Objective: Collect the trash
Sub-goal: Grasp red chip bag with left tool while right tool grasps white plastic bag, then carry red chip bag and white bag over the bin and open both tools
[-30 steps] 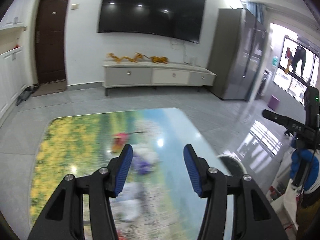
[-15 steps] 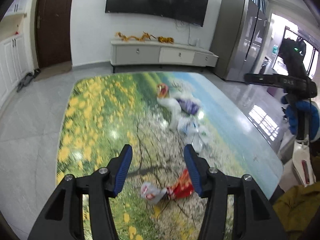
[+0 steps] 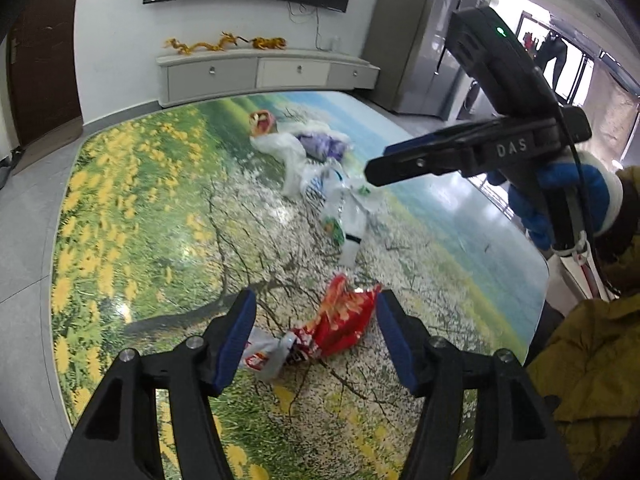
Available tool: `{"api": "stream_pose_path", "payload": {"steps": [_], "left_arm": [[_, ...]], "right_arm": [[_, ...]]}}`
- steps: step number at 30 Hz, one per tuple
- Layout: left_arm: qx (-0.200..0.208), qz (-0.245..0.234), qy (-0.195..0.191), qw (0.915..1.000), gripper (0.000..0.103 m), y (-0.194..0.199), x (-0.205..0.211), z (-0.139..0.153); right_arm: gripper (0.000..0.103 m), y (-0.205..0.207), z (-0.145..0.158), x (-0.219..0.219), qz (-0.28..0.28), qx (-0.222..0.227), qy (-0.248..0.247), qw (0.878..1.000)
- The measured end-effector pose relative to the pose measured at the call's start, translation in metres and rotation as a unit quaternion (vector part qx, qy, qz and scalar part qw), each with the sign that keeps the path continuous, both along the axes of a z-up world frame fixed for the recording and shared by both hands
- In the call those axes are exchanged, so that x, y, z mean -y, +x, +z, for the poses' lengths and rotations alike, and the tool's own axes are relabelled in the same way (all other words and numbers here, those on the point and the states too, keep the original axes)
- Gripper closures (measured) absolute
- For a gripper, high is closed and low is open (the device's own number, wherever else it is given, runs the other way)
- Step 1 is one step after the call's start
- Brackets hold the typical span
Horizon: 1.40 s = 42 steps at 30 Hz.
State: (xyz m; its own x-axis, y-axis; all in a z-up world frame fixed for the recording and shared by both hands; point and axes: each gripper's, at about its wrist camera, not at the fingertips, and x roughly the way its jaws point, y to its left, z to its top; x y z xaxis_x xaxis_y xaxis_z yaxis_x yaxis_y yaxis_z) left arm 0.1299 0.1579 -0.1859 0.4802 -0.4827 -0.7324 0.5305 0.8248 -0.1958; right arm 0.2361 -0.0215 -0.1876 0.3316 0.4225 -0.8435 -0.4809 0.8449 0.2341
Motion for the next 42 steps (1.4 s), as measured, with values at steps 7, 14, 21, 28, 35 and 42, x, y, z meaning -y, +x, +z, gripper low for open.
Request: {"api": "stream_pose_path", "payload": {"steps": [7, 14, 21, 28, 35, 42], "left_arm": [[-0.021, -0.021, -0.011, 0.9995, 0.043, 0.001, 0.002, -0.011], [-0.033, -0.023, -0.012, 0.9991, 0.043, 0.002, -0.001, -0.019], [-0.041, -0.018, -0.008, 0.9989, 0.043, 0.008, -0.001, -0.025], [-0.049, -0.020, -0.006, 0.9986, 0.061, 0.009, 0.002, -0.030], [-0.054, -0.014, 0.000, 0.9984, 0.083, 0.009, 0.002, -0.030], [-0.048, 0.003, -0.009, 0.9988, 0.086, 0.006, 0.002, -0.027]], "right_arm": [[0.027, 0.007, -0.015, -0.010, 0.005, -0.027, -0.002, 1.000], [0.027, 0.009, -0.024, -0.023, 0.018, -0.036, -0.010, 0.999], [0.034, 0.013, -0.030, -0.029, 0.021, -0.040, -0.018, 0.999], [0.065, 0.016, -0.037, -0.027, 0.020, -0.043, -0.027, 0.999], [0.081, 0.013, -0.034, -0.021, 0.028, -0.038, -0.019, 0.999], [0.084, 0.005, -0.028, -0.015, 0.035, -0.028, -0.012, 0.999]]}}
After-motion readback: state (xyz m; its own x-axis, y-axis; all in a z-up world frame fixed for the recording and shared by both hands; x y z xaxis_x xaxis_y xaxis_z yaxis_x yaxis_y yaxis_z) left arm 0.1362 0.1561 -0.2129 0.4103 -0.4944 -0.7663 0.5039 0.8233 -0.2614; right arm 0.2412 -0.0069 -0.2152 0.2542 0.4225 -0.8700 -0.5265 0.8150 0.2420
